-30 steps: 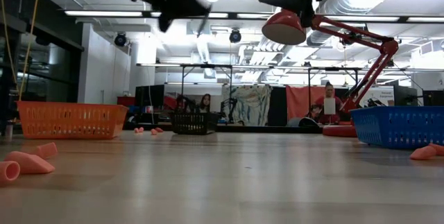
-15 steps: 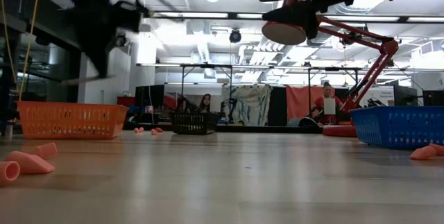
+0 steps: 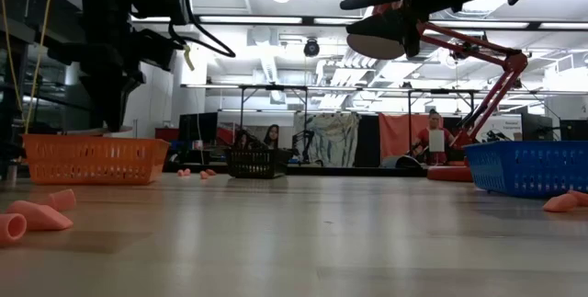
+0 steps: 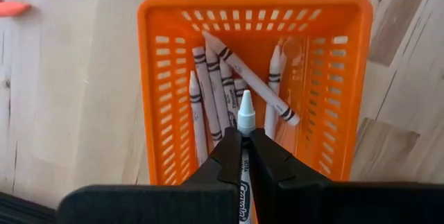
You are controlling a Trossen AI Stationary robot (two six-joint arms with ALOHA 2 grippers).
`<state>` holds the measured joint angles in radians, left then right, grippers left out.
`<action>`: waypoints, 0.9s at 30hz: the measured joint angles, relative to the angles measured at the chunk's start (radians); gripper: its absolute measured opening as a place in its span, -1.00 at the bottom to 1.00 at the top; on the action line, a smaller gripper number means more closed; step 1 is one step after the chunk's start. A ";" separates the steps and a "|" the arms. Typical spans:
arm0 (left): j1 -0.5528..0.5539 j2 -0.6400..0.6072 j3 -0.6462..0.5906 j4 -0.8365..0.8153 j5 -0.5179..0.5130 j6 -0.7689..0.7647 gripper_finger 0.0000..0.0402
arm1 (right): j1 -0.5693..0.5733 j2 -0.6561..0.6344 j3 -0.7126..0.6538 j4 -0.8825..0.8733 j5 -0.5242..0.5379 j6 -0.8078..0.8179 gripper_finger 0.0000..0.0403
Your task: Sort crayons
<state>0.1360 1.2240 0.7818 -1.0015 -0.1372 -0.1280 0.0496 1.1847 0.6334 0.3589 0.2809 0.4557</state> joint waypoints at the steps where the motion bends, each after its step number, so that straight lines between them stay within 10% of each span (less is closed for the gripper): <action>1: 0.000 0.000 0.000 0.008 0.000 0.000 -1.00 | -0.003 0.000 0.000 0.001 0.000 0.000 -0.07; 19: 0.000 0.000 0.011 0.016 0.025 0.010 -0.52 | -0.004 0.000 0.000 0.012 0.000 -0.009 -0.07; 27: 0.026 0.000 0.265 0.033 0.042 0.072 -0.43 | -0.017 -0.001 0.000 0.161 0.000 -0.031 -0.07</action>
<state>0.1615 1.2236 1.0471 -0.9682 -0.0950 -0.0565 0.0329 1.1836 0.6334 0.5202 0.2807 0.4248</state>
